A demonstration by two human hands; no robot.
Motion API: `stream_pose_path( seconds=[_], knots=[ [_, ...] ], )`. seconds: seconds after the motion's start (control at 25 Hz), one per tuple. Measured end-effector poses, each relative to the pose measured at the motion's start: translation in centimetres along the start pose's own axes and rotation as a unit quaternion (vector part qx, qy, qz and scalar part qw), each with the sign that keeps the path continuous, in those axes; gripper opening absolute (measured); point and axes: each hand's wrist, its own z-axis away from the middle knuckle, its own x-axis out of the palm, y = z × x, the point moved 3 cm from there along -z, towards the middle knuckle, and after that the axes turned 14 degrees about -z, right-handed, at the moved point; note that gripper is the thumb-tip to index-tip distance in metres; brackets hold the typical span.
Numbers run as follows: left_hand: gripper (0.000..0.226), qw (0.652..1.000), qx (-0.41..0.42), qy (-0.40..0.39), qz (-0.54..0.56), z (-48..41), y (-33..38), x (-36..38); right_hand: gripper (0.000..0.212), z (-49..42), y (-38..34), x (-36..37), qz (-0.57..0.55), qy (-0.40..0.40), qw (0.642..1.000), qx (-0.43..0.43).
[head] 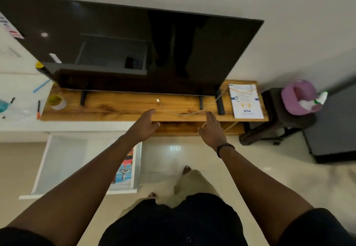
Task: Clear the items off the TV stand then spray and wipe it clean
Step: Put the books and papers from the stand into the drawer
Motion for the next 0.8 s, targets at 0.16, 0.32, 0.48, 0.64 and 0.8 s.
stream_pose_path(
  seconds=[0.16,0.32,0.48,0.64,0.8],
  knots=[
    [0.067,0.998,0.019,-0.043,-0.032,-4.8,5.8,2.8,0.076,-2.2,5.8,-5.0,-0.010,0.029,0.999,0.041],
    [0.065,0.993,0.034,-0.086,-0.066,-11.1,12.3,7.6,0.075,-6.4,12.7,-9.6,-0.038,0.045,0.995,0.080],
    [0.064,0.984,0.014,-0.146,-0.100,-19.8,19.7,14.9,0.074,-13.4,21.0,-14.6,-0.086,0.056,0.987,0.123],
    [0.063,0.967,-0.004,-0.218,-0.133,-28.2,25.2,23.8,0.072,-21.2,30.4,-17.6,-0.164,0.065,0.966,0.190],
    [0.064,0.957,-0.024,-0.262,-0.122,-37.3,27.5,32.7,0.073,-29.1,39.1,-16.9,-0.185,0.066,0.953,0.229]
  ],
)
